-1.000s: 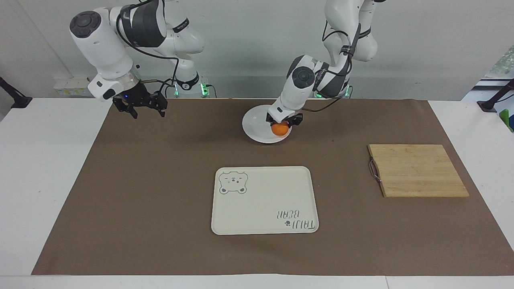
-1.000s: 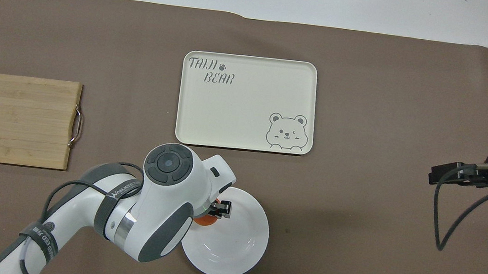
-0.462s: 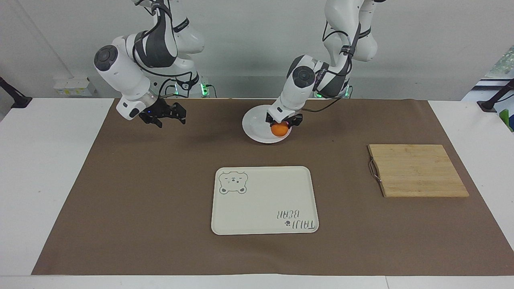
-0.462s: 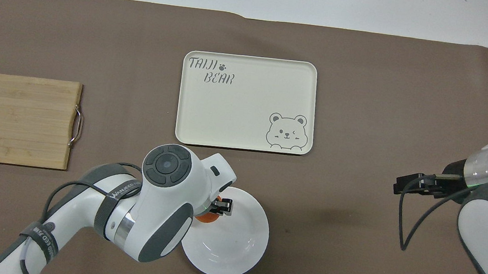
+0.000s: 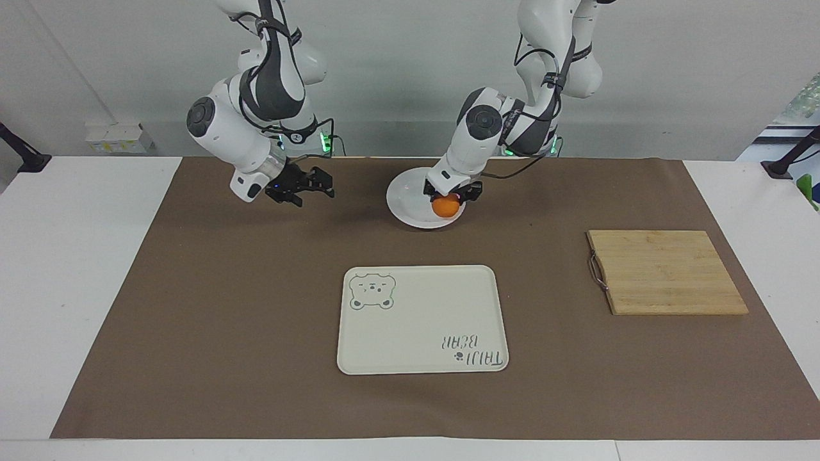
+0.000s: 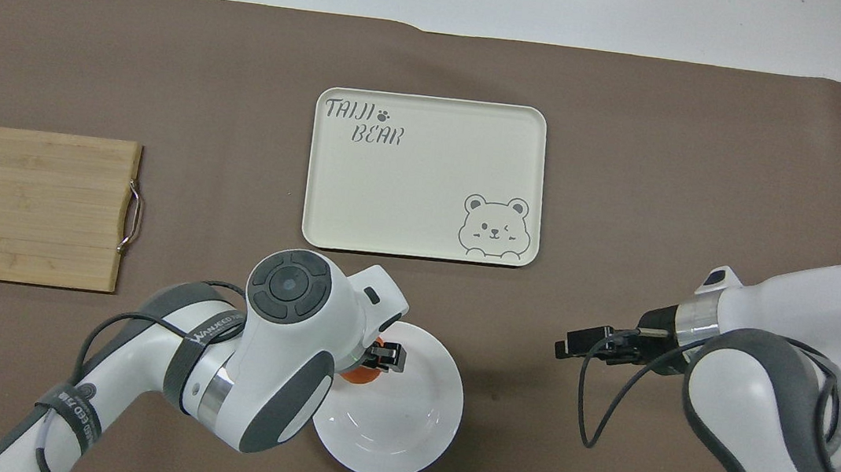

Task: Place orange and plate with both arms
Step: 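Open the left gripper over the plate while the right gripper reaches the plate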

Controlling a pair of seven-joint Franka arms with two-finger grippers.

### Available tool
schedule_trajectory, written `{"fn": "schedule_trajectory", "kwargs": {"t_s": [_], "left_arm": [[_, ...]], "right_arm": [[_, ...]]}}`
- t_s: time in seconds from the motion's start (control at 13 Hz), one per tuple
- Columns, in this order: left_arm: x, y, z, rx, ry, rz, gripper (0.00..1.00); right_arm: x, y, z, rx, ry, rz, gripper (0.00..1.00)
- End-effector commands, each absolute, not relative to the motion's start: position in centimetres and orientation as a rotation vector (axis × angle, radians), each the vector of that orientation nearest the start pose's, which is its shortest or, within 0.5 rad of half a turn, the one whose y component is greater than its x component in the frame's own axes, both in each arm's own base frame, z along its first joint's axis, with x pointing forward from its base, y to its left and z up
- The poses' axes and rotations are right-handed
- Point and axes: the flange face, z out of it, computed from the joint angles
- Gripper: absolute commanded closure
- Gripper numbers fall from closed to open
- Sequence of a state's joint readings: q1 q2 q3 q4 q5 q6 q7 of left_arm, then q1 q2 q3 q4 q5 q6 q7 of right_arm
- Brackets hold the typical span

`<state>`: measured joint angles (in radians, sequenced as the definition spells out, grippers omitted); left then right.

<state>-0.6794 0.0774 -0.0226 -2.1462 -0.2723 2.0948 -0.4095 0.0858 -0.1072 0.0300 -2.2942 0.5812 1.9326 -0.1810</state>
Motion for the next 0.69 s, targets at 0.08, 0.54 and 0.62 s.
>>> {"fn": "schedule_trajectory", "kwargs": {"t_s": [0.08,0.54,0.62], "left_arm": [[39.5,-35.6,36.0,-3.258,0.236,0.365,0.00],[43.8,-32.2,40.5,-3.250,0.156,0.310,0.00],[45.6,-30.5,42.1,-3.219,0.148,0.266,0.00]], "right_arm": [[45.9,11.1,36.0,-2.492,-0.033,0.324,0.00],[43.0,15.8,30.2,-2.363,0.008,0.343,0.00],[42.5,17.5,29.2,-2.372,0.018,0.334,0.04]]}}
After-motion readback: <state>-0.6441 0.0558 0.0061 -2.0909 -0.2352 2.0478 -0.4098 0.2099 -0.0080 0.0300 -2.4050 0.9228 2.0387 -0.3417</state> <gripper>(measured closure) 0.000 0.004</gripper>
